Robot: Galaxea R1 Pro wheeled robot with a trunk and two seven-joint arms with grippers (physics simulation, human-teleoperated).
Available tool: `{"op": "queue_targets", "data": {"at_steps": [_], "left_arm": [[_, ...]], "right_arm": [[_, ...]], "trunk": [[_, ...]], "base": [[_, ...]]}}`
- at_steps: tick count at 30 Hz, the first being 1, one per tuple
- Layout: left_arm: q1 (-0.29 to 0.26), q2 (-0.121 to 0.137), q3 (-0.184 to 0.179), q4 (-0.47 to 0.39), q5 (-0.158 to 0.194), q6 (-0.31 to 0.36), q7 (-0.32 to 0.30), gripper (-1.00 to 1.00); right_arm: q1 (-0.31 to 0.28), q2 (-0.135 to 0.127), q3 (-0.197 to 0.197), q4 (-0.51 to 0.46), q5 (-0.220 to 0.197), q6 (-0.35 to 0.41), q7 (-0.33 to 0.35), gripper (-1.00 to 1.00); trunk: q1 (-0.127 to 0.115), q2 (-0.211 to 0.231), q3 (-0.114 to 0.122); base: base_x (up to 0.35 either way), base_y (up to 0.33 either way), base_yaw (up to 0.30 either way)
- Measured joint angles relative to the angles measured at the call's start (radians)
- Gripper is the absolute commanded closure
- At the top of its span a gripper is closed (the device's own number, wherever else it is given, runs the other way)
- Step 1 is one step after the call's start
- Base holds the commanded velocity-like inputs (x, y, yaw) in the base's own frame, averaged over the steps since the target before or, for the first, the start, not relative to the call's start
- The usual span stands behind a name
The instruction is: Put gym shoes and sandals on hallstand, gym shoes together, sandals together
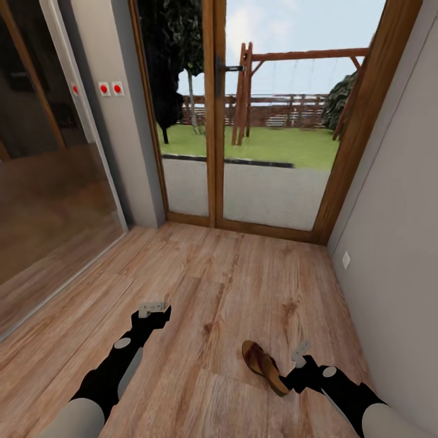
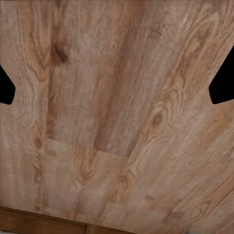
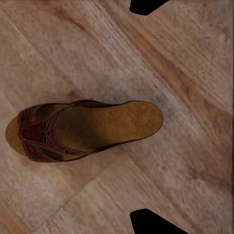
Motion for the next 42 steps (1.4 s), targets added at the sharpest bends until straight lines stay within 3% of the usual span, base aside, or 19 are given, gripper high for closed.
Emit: {"op": "queue_targets", "data": {"at_steps": [6,11,36,42], "left_arm": [[-0.003,-0.009,-0.002,-0.032,-0.073,0.005,0.0,-1.0],[-0.003,-0.018,-0.002,-0.043,-0.098,0.007,0.0,-1.0],[-0.003,-0.019,-0.005,-0.039,-0.102,0.006,-0.002,-1.0],[-0.003,-0.019,-0.007,-0.039,-0.103,0.006,-0.002,-1.0]], "right_arm": [[0.0,0.001,0.0,-0.001,0.0,0.0,0.0,-1.0],[0.0,0.002,0.001,-0.001,0.0,0.0,0.0,-1.0],[0.0,0.002,0.002,-0.002,0.002,0.0,0.0,-1.0],[0.0,0.002,-0.002,-0.005,0.003,0.0,-0.001,-1.0]], "trunk": [[0.003,-0.001,-0.033],[0.005,-0.003,-0.061],[0.016,-0.009,-0.198],[0.016,-0.009,-0.2]], "base": [[0.0,0.0,0.0],[0.0,0.0,0.0],[0.0,0.0,-0.011],[0.0,0.0,-0.007]]}}
